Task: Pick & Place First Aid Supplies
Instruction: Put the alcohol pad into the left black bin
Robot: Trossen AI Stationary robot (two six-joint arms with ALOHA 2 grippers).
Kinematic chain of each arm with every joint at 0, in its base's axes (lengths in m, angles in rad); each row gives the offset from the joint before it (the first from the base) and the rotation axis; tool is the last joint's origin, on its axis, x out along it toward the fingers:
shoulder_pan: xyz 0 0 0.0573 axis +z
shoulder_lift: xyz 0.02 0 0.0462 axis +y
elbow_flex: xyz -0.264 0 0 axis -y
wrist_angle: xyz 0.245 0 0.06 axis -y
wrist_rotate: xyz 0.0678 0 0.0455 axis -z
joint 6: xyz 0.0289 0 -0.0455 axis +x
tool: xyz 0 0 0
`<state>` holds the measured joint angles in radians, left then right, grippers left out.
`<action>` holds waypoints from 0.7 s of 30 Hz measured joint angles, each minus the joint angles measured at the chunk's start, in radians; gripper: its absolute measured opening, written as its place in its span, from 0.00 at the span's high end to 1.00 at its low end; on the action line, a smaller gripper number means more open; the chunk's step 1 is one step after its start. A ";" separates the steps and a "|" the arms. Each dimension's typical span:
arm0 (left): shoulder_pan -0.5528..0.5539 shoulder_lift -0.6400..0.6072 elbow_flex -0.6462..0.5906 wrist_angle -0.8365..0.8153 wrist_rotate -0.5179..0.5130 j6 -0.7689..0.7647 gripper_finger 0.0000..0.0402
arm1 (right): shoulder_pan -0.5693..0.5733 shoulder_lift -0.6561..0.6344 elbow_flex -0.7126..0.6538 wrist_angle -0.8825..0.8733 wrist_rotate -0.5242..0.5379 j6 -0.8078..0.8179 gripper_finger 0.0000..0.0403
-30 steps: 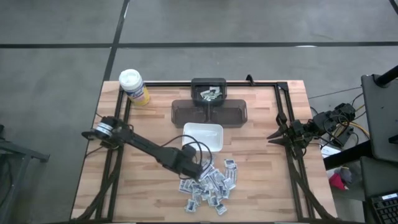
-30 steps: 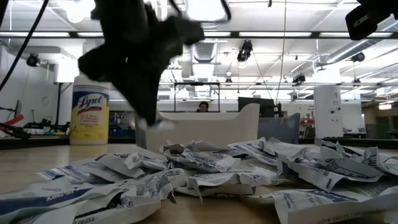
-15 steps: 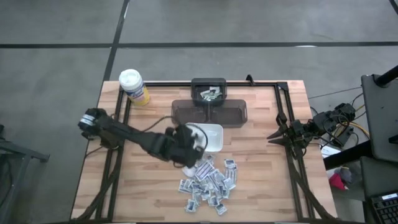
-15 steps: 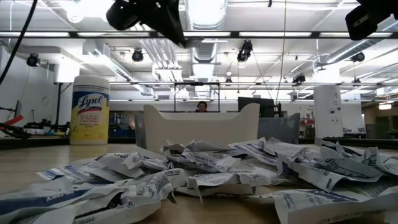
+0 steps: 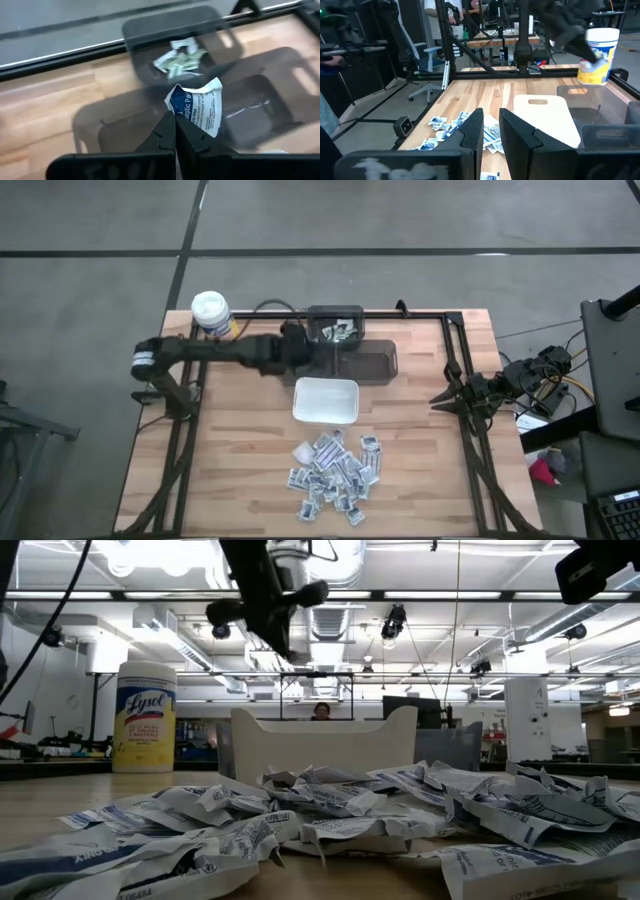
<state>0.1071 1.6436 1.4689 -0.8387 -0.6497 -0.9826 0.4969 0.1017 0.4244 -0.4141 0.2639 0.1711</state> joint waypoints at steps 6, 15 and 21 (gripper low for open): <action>0.107 0.024 -0.005 0.001 0.097 0.079 1.00 | 0.000 0.000 0.000 0.000 0.030 -0.037 0.85; 0.147 0.101 -0.074 0.016 0.174 0.052 1.00 | 0.000 0.000 0.000 0.000 0.061 -0.041 0.85; 0.147 0.126 -0.145 0.044 0.217 0.015 1.00 | 0.000 0.000 0.000 0.000 0.062 -0.041 0.85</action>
<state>0.2543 1.7699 1.3242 -0.7943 -0.4330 -0.9671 0.4969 0.1017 0.4244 -0.4138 0.3260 0.1303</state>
